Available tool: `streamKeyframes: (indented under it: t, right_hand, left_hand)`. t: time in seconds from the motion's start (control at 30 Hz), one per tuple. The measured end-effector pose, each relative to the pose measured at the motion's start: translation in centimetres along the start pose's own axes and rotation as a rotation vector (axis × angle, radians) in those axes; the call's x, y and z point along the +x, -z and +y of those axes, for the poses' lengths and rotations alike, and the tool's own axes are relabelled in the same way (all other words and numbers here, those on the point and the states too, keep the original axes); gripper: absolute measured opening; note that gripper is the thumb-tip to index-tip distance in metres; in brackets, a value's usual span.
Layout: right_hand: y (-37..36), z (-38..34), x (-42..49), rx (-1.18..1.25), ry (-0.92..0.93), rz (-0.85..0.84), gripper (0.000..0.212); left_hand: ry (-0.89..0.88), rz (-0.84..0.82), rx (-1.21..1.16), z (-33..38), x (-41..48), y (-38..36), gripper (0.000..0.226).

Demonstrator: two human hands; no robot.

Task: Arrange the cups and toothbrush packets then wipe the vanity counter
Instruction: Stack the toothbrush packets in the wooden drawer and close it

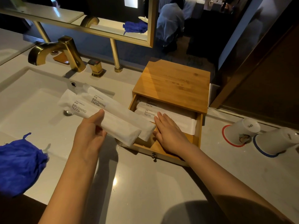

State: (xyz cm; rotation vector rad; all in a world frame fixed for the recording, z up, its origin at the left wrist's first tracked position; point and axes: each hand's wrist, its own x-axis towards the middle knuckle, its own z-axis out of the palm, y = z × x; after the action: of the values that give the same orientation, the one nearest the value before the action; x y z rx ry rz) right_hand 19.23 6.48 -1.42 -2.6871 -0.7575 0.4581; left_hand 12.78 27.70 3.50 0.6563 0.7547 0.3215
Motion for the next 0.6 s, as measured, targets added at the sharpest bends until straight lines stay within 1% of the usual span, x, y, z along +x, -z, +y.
streamKeyframes:
  t: [0.1, 0.23, 0.27, 0.3, 0.37, 0.43, 0.47, 0.5, 0.57, 0.6]
  right_hand:
    - [0.0, 0.2, 0.3, 0.022, 0.006, -0.036, 0.062]
    - [0.1, 0.4, 0.2, 0.146, 0.010, -0.072, 0.066]
    - [0.6, 0.1, 0.1, 0.242, 0.003, -0.059, 0.064]
    - [1.4, -0.4, -0.2, 0.390, -0.015, -0.027, 0.058]
    - [2.9, -1.2, -0.8, 0.696, -0.032, 0.042, 0.041]
    - [4.2, -1.7, -1.3, 0.768, -0.025, 0.069, 0.025]
    - [4.7, -1.8, -1.3, 0.807, -0.037, 0.063, 0.026]
    - [5.2, -1.7, -1.4, 0.876, -0.079, 0.044, 0.033]
    - [6.2, -1.6, -1.4, 1.065, -0.158, -0.030, 0.045]
    - [6.7, -1.6, -1.4, 1.106, -0.166, -0.069, 0.045]
  left_hand:
    - [0.020, -0.029, 0.017, -0.3, -0.5, -0.5, 0.016]
    - [0.048, -0.062, 0.069, -1.3, -1.5, -1.0, 0.017]
    - [0.058, -0.068, 0.082, -1.7, -1.6, -1.2, 0.019]
    - [0.073, -0.072, 0.085, -1.9, -1.8, -1.3, 0.020]
    - [0.105, -0.081, 0.068, -2.2, -2.0, -1.6, 0.020]
    - [0.124, -0.089, 0.053, -2.1, -2.0, -1.8, 0.020]
    - [0.124, -0.089, 0.057, -2.0, -2.0, -1.8, 0.022]
    - [0.118, -0.090, 0.064, -1.9, -2.0, -1.8, 0.025]
    - [0.097, -0.097, 0.107, -1.9, -2.1, -1.6, 0.034]
    - [0.084, -0.098, 0.143, -2.0, -2.2, -1.6, 0.037]
